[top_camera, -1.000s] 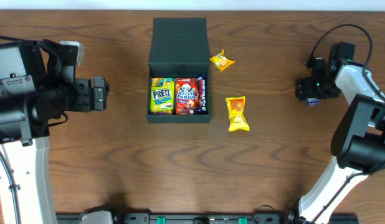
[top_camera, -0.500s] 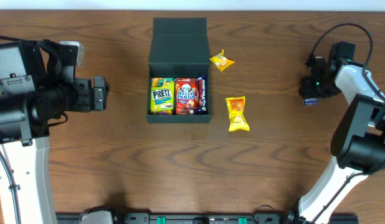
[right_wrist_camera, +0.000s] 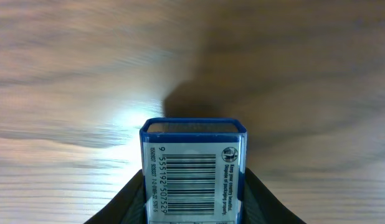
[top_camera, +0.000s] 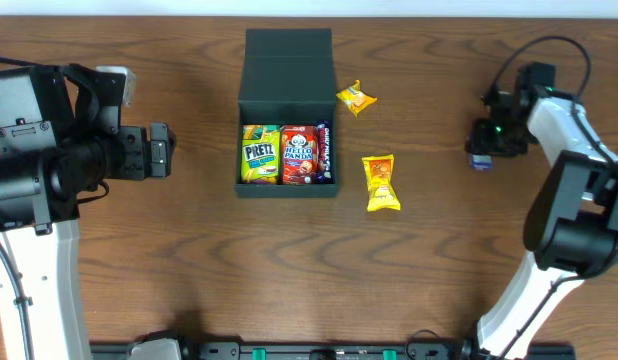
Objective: Pack container
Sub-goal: 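Grasp the small blue packet with the right gripper, then place the blue packet upright at the box's right end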
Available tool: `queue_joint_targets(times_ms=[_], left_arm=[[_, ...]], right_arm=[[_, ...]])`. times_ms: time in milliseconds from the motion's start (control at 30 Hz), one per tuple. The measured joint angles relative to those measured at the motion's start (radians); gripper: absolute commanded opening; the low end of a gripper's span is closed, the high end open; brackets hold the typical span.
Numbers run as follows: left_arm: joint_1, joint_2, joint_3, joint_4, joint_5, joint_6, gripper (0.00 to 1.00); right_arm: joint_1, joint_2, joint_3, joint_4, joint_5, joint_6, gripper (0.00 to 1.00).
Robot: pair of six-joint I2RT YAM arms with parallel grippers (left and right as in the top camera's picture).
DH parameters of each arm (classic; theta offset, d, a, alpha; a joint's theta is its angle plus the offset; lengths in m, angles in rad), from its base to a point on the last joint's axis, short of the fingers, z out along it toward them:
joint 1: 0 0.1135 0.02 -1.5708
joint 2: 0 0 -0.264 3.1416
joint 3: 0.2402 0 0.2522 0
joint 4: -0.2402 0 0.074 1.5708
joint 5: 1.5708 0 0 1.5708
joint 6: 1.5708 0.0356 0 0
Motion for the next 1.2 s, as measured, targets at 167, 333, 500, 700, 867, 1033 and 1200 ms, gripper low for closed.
queue_joint_targets(times_ms=[167, 333, 500, 700, 867, 1033, 1200], left_arm=[[0.000, 0.000, 0.000, 0.000, 0.000, 0.000, 0.95], [0.000, 0.000, 0.000, 0.000, 0.000, 0.000, 0.95], [0.000, 0.000, 0.000, 0.000, 0.000, 0.000, 0.95], [0.000, 0.000, 0.000, 0.000, 0.000, 0.000, 0.95], [0.000, 0.000, 0.000, 0.000, 0.000, 0.000, 0.95], [0.000, 0.000, 0.000, 0.000, 0.000, 0.000, 0.95], [0.000, 0.000, 0.000, 0.000, 0.000, 0.000, 0.95]], right_arm=[[0.142, -0.014, 0.140, -0.032, -0.026, 0.071, 0.01], [0.328, -0.028, 0.272, -0.008, -0.041, 0.167, 0.01], [0.466, -0.034, 0.291, 0.031, -0.048, 0.280, 0.01], [0.595, -0.034, 0.291, 0.086, -0.049, 0.350, 0.01], [0.677, -0.034, 0.291, 0.077, -0.046, 0.372, 0.01], [0.718, -0.034, 0.290, 0.020, -0.006, 0.429, 0.01], [0.727, -0.032, 0.290, -0.007, 0.039, 0.494, 0.01]])
